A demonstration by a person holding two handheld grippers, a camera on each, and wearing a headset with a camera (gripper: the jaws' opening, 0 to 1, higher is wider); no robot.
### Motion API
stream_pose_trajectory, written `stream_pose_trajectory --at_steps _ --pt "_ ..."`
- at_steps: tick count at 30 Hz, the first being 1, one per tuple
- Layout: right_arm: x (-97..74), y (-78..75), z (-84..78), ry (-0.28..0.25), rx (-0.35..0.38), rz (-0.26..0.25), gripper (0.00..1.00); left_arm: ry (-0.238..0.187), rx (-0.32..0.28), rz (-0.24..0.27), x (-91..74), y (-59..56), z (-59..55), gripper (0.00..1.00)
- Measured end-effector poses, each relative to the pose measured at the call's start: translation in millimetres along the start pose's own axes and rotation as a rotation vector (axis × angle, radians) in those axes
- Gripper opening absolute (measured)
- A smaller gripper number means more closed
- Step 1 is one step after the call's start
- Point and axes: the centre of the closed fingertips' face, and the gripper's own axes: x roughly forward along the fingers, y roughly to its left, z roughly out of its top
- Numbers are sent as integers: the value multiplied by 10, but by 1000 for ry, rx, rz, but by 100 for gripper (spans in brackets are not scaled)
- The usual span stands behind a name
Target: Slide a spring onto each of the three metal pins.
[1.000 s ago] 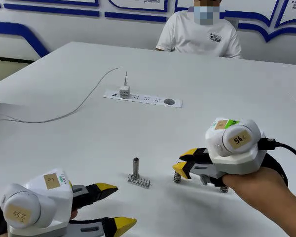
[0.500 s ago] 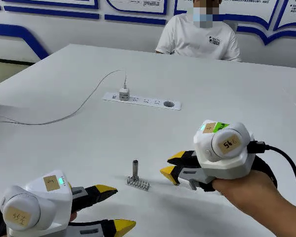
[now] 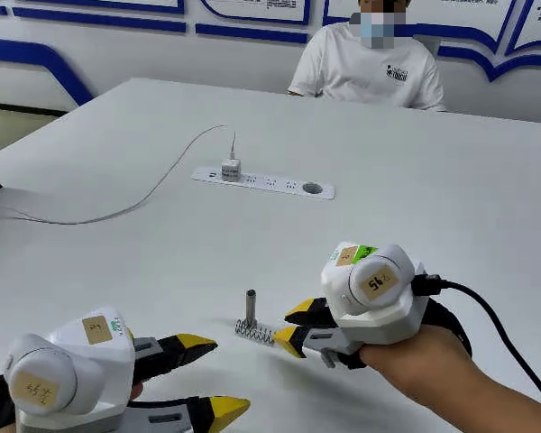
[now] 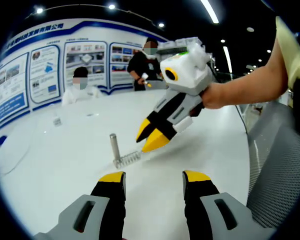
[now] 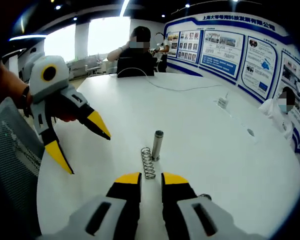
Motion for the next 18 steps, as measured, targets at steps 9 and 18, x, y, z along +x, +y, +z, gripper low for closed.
stream_pose_trajectory --at_steps 9,18 --pt "145 26 -72 25 7 18 17 8 -3 5 -27 23 -30 47" --pt "215 20 -98 32 17 23 15 8 -2 6 -30 29 -30 46"
